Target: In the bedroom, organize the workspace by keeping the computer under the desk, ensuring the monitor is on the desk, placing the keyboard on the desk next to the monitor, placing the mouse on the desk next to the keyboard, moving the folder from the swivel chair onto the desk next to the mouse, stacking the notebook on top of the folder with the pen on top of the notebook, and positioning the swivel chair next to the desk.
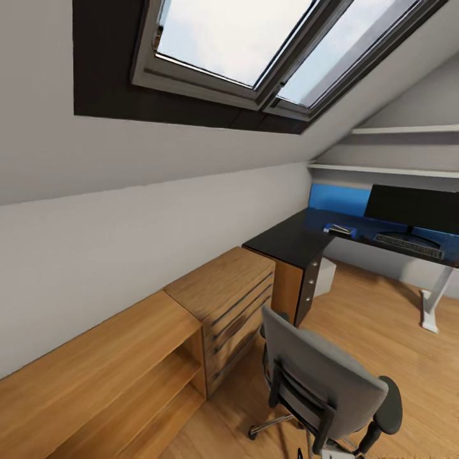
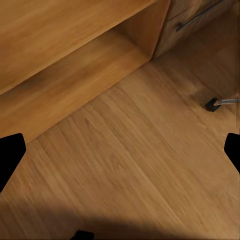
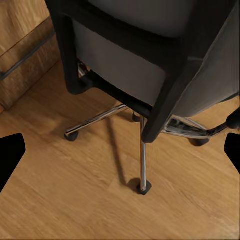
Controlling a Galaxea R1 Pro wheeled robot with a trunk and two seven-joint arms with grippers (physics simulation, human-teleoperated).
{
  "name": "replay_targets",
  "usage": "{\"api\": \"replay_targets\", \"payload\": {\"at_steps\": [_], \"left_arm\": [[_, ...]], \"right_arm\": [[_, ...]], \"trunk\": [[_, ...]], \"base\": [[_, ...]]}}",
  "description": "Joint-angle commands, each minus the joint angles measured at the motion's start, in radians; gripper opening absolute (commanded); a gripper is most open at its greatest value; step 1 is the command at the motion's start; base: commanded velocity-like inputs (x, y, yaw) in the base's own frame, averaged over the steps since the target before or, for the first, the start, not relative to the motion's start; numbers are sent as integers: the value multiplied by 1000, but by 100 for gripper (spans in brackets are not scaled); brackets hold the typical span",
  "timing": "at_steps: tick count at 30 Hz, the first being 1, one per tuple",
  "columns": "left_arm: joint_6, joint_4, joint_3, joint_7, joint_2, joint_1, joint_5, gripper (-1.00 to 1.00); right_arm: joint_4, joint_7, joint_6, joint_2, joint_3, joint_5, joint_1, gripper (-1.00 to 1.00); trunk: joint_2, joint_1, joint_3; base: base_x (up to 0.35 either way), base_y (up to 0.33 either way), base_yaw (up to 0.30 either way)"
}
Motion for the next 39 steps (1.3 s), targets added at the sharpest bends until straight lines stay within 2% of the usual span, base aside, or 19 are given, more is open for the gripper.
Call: {"api": "replay_targets", "payload": {"at_steps": [1, 39], "left_arm": [[-3, 0, 4, 5, 0, 0, -11, 100], [-3, 0, 4, 5, 0, 0, -11, 100]], "right_arm": [[2, -4, -3, 1, 9, -6, -1, 100], [2, -4, -2, 1, 8, -6, -1, 100]], "trunk": [[-1, 1, -1], [-1, 1, -17]], "base": [[70, 57, -268], [6, 5, -263]]}}
